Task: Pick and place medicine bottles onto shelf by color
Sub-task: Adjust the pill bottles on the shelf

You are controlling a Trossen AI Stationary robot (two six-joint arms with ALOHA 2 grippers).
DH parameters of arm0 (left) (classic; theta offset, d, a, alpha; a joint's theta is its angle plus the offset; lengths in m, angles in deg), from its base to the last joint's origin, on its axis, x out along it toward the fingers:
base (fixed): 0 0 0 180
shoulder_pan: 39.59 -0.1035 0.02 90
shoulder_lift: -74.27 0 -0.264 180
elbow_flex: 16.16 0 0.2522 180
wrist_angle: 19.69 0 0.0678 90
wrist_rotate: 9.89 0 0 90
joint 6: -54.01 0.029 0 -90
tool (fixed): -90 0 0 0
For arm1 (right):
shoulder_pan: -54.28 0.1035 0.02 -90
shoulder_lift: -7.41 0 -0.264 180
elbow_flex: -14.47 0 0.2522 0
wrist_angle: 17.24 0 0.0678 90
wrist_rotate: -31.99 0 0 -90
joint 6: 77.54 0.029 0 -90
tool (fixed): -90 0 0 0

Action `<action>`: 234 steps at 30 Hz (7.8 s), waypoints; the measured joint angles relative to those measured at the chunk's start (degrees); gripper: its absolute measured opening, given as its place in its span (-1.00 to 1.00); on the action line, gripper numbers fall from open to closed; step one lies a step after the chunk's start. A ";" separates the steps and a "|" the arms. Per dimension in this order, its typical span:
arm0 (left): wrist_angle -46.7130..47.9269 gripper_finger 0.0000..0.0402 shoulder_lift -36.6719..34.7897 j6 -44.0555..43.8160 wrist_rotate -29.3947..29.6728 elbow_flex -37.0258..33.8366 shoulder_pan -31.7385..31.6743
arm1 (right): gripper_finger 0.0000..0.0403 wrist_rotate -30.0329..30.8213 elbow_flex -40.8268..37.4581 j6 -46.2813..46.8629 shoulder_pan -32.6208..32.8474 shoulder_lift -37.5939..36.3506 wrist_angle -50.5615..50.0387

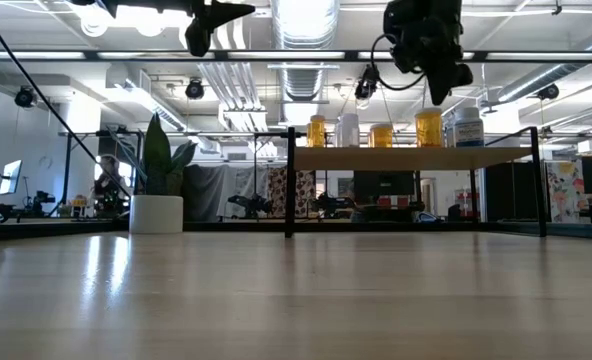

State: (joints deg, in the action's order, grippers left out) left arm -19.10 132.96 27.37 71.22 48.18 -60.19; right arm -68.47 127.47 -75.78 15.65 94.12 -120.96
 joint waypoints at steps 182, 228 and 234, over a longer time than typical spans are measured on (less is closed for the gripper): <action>-1.39 -0.37 0.79 -0.07 -1.38 0.02 -0.02 | -0.96 14.80 0.82 9.72 -16.66 -2.37 0.75; -2.92 -0.37 2.23 0.00 -1.38 -0.01 0.01 | -0.96 11.76 -1.52 20.02 -12.00 -9.26 -0.11; -2.94 -0.37 2.19 0.00 -1.38 0.06 0.01 | -0.96 10.47 -4.99 20.81 -12.02 -11.34 0.03</action>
State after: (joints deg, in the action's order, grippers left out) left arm -22.05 135.15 27.37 69.85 48.23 -60.19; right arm -58.00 122.47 -54.96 3.63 82.78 -120.93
